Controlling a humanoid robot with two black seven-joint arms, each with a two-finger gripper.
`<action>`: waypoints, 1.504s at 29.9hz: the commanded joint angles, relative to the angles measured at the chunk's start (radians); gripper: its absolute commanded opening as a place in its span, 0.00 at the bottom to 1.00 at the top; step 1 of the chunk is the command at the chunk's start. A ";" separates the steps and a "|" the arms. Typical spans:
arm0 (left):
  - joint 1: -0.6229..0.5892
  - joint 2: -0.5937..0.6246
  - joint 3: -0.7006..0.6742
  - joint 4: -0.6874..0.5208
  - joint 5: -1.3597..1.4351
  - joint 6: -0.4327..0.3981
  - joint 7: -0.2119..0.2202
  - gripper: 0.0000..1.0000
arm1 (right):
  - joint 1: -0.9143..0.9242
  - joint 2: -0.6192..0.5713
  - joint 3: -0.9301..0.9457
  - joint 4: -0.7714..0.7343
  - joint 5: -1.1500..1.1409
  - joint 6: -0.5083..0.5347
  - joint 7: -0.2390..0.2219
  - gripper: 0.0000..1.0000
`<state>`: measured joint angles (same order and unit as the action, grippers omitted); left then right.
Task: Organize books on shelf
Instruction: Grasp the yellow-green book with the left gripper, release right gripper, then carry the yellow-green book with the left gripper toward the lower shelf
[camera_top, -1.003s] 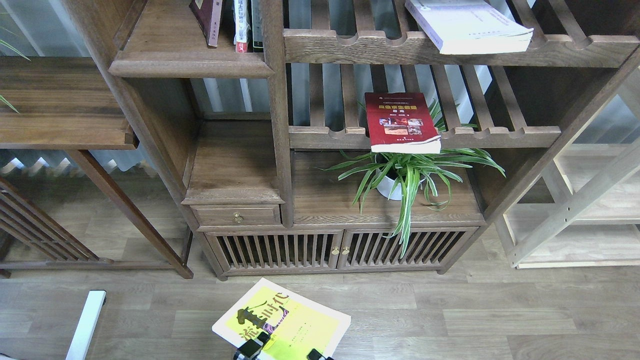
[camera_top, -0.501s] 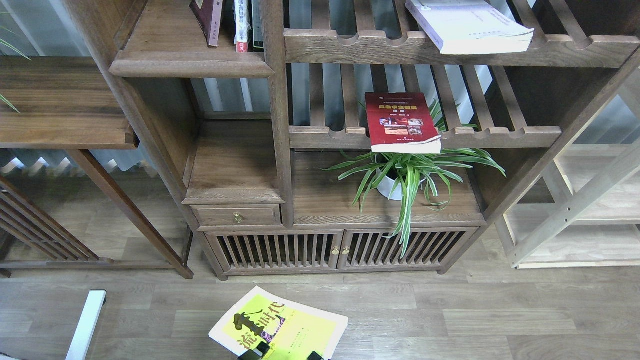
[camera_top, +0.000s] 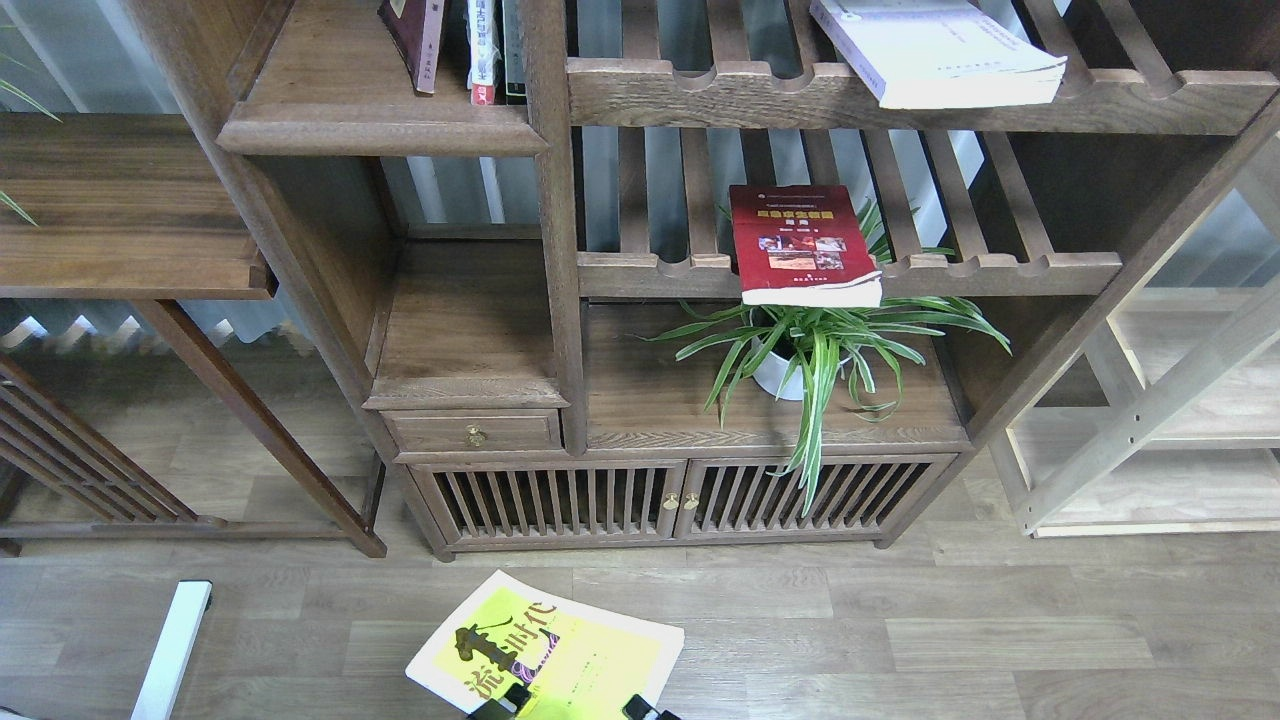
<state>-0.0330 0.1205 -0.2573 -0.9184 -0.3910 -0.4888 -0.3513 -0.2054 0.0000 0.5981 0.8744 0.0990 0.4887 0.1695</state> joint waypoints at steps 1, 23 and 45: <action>0.005 0.001 -0.003 0.001 -0.006 0.000 -0.002 0.06 | 0.000 0.000 0.008 -0.002 -0.004 0.000 -0.007 0.44; 0.074 0.030 -0.066 -0.002 -0.006 0.000 -0.023 0.03 | 0.038 0.000 0.012 -0.060 -0.027 0.000 -0.005 0.76; 0.071 0.079 -0.085 0.009 -0.006 0.000 -0.063 0.02 | 0.061 0.000 0.115 -0.094 -0.025 0.000 -0.004 0.83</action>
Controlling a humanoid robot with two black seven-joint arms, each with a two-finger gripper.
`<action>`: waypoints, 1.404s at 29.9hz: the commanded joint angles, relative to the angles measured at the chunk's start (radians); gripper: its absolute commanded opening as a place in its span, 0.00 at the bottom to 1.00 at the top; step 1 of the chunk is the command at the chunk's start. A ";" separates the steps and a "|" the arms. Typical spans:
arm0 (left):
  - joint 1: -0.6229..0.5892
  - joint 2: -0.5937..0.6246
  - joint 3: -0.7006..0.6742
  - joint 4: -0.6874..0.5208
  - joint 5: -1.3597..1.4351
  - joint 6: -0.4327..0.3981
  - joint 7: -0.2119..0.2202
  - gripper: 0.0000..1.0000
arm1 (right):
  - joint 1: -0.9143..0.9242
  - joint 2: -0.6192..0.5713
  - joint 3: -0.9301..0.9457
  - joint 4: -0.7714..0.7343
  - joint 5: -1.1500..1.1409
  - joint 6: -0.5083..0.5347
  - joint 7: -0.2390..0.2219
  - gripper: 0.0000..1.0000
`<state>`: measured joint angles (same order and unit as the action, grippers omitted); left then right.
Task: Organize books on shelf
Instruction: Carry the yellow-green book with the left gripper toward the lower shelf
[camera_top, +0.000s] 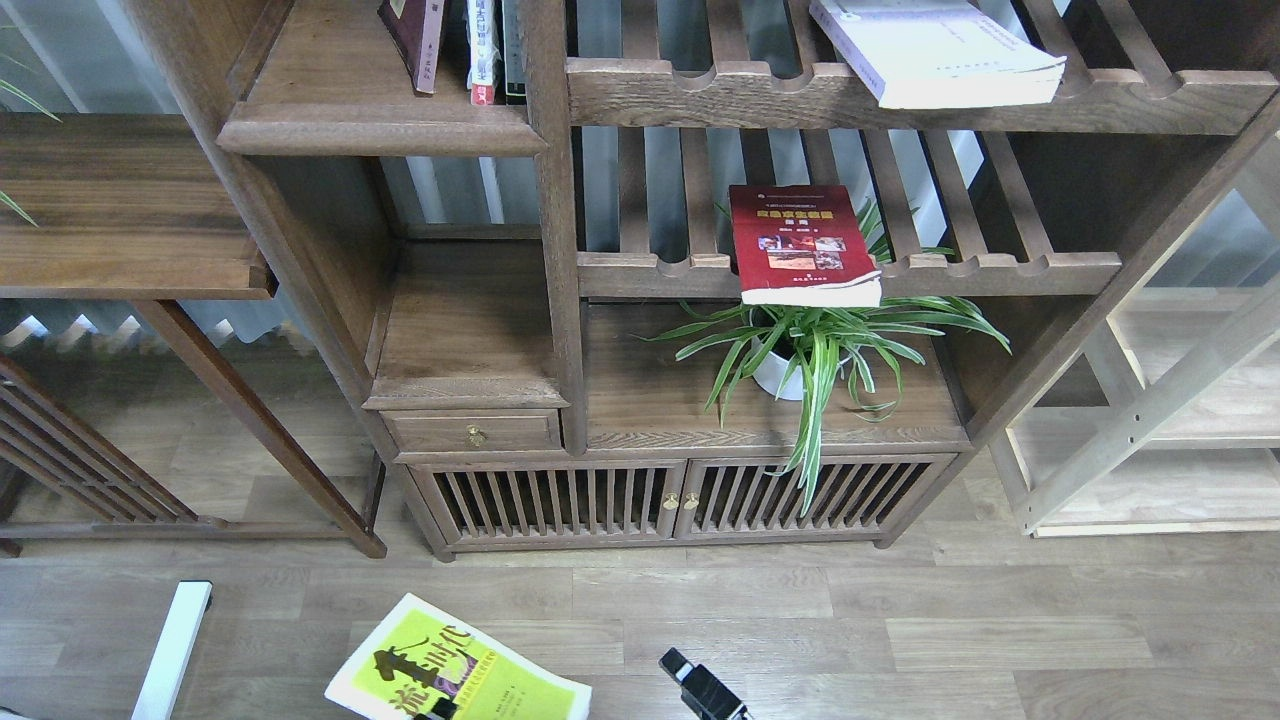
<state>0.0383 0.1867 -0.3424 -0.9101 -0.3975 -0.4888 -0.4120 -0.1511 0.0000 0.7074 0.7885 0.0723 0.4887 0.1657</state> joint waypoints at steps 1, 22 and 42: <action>-0.003 0.016 0.002 0.000 0.000 0.000 -0.002 0.02 | 0.011 0.000 0.006 -0.011 0.000 0.000 0.000 0.83; -0.084 0.115 0.002 0.112 -0.001 0.000 0.001 0.03 | 0.051 0.000 0.060 -0.055 0.000 0.000 0.003 0.83; -0.103 0.145 0.000 0.137 -0.047 0.000 0.001 0.03 | 0.051 0.000 0.098 -0.054 0.000 0.000 0.005 0.83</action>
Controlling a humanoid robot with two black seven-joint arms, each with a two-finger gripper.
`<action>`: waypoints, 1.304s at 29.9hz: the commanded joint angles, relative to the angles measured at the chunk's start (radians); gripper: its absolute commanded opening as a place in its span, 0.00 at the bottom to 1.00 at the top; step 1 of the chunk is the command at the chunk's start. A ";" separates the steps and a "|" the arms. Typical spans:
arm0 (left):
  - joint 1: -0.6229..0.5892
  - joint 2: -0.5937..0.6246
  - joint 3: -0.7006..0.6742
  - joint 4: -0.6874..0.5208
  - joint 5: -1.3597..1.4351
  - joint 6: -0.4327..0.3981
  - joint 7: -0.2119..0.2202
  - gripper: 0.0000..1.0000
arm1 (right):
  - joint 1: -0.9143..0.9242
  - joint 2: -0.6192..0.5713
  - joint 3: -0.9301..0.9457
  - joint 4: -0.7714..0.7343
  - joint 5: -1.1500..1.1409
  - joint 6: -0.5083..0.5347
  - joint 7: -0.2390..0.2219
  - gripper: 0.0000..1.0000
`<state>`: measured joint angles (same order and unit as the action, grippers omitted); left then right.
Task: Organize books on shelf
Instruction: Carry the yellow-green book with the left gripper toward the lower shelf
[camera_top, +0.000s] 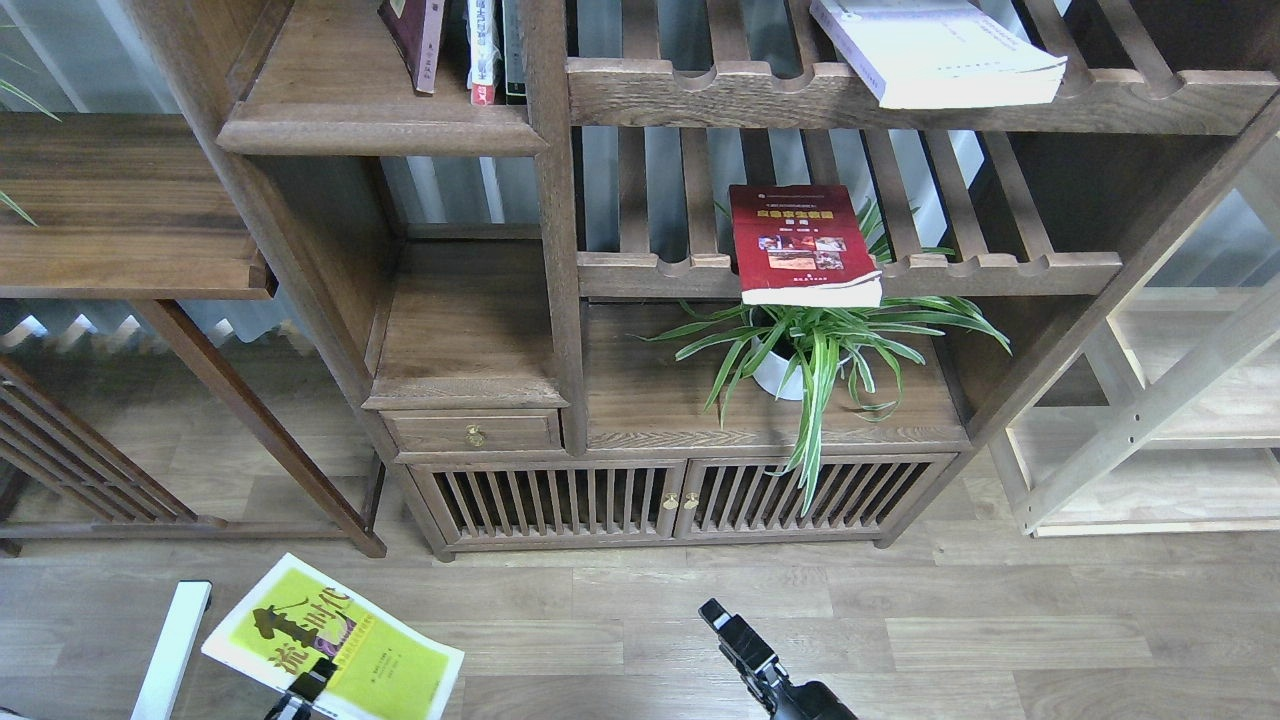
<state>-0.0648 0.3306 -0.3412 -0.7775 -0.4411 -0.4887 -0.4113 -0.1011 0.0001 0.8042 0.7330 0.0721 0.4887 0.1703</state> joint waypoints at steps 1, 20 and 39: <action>0.002 -0.001 -0.001 0.009 -0.014 0.000 0.000 0.03 | 0.001 0.000 0.001 0.002 0.002 0.000 0.000 0.83; 0.006 -0.015 -0.073 0.030 -0.039 0.000 0.000 0.00 | 0.000 0.000 0.004 0.003 0.002 0.000 0.002 0.83; -0.093 -0.053 -0.078 0.274 0.087 0.000 0.020 0.00 | 0.001 0.000 0.004 0.002 0.000 0.000 0.000 0.83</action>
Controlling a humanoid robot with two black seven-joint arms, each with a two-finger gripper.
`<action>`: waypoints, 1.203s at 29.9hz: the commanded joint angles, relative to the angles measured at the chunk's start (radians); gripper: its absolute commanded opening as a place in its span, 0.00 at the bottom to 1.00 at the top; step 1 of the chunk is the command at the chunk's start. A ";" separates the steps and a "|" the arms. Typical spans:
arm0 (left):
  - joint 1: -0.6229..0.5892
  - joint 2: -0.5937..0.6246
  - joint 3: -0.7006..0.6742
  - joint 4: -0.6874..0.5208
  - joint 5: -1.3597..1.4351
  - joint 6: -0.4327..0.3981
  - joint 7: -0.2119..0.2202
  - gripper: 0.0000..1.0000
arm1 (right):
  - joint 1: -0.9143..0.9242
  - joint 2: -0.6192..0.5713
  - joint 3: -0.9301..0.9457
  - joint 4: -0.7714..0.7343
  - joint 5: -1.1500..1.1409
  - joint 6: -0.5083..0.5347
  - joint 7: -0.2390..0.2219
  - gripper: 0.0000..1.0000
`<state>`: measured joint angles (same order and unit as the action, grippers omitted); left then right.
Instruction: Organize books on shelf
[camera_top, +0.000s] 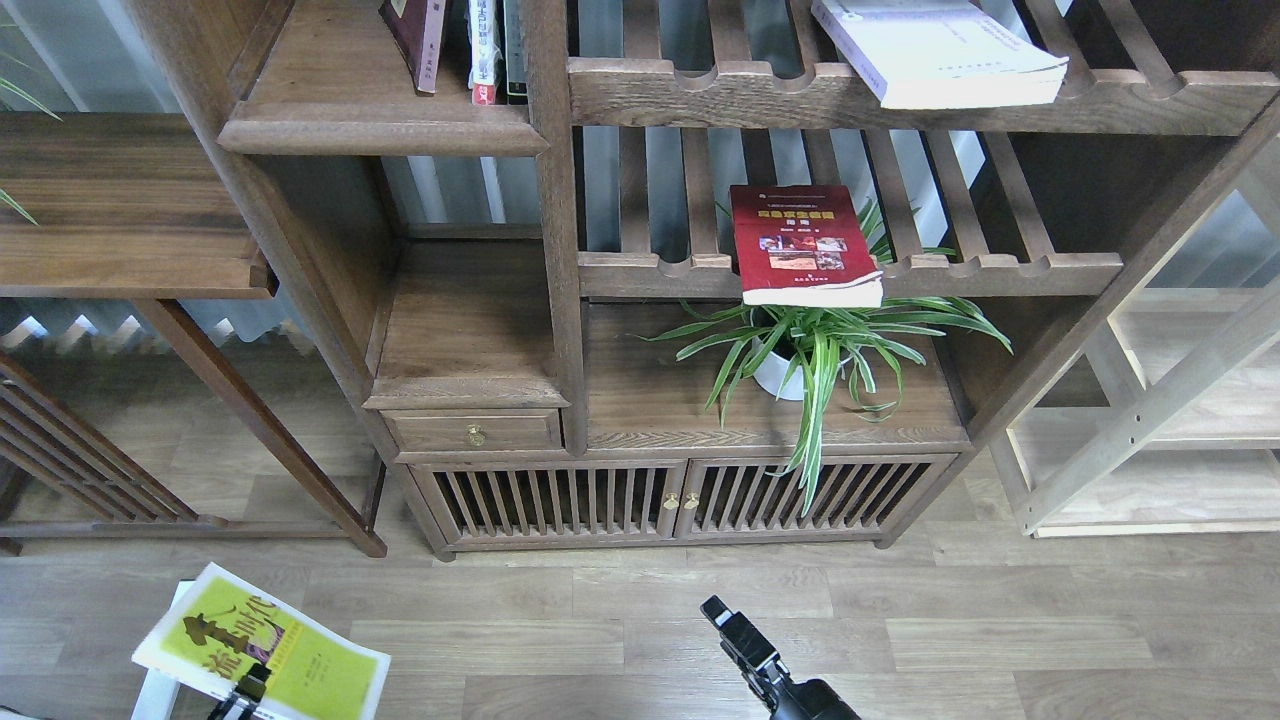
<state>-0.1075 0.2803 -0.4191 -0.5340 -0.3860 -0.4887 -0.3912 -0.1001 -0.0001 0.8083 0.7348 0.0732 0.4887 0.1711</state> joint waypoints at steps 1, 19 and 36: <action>-0.064 -0.003 0.000 0.028 0.035 0.000 0.000 0.00 | 0.000 0.000 0.000 0.000 -0.001 0.000 -0.001 0.83; -0.256 0.023 -0.003 0.098 0.070 0.000 0.040 0.00 | 0.003 0.000 0.023 -0.041 -0.001 0.000 -0.001 0.83; -0.308 -0.147 -0.059 0.180 0.068 0.000 0.031 0.00 | 0.013 0.000 0.057 -0.067 -0.001 0.000 -0.001 0.83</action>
<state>-0.4090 0.1733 -0.4633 -0.3534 -0.3180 -0.4887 -0.3605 -0.0902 0.0000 0.8649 0.6716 0.0720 0.4887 0.1705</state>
